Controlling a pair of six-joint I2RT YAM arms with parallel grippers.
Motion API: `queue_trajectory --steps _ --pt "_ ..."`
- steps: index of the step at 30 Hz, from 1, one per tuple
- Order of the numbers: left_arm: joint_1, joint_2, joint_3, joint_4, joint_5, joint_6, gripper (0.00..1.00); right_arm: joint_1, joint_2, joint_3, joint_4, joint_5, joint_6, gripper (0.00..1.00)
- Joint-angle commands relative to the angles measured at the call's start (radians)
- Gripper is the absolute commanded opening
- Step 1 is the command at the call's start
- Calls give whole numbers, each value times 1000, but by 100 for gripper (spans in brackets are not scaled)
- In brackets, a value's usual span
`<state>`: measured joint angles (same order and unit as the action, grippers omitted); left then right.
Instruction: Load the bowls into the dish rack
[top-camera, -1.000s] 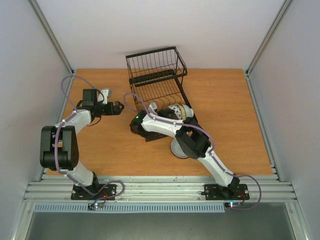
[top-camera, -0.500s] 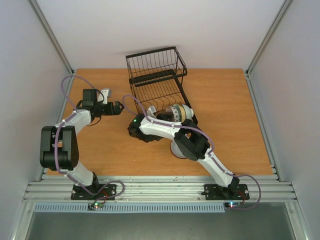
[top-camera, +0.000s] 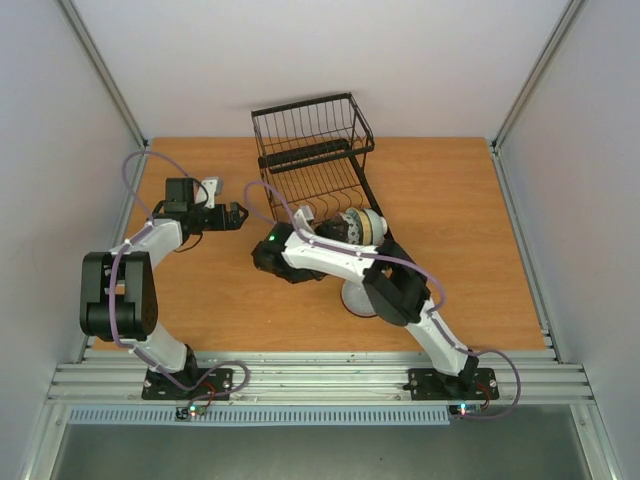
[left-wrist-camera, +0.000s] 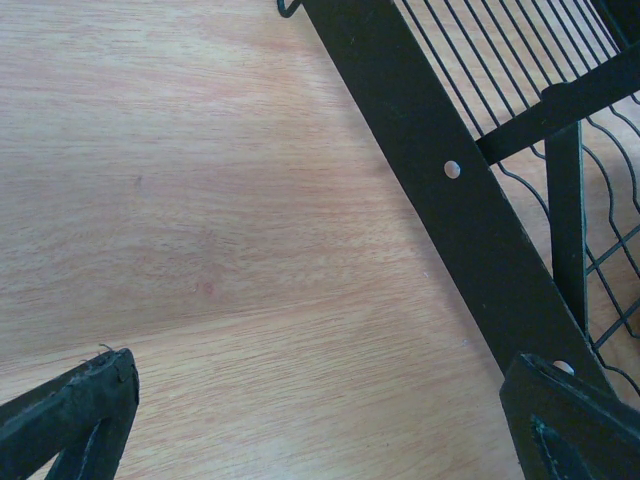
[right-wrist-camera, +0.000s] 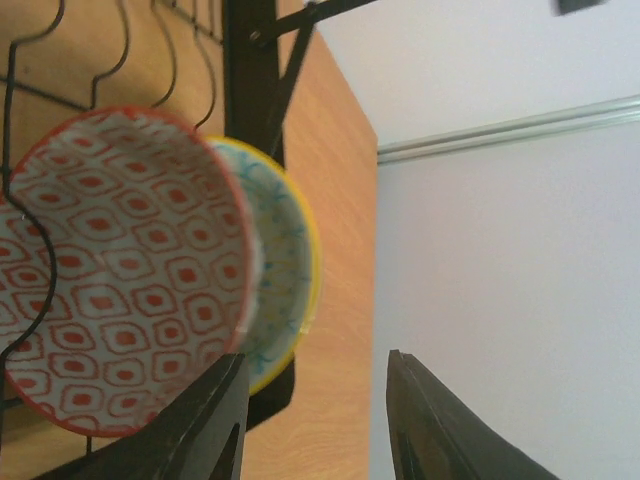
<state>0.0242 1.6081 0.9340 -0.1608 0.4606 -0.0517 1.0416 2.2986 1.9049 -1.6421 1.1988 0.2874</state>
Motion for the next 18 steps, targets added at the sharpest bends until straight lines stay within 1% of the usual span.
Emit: queue_trajectory --steps 1,3,6,11,14,18 --pt "-5 -15 16 35 12 1 99 32 -195 16 -200 -26 65 40" --pt "-4 -20 13 34 12 2 99 39 -276 -4 -198 -65 87 40" --pt "-4 -23 11 37 14 1 99 39 -412 -101 -155 -151 77 40" --pt "-4 -20 11 38 25 -3 99 13 -696 -352 103 -391 -51 39" --pt "-4 -20 10 39 25 -4 99 -17 -850 -475 210 -521 -85 38" --pt "-4 -21 11 39 27 -5 99 -65 -975 -608 332 -700 -128 38"
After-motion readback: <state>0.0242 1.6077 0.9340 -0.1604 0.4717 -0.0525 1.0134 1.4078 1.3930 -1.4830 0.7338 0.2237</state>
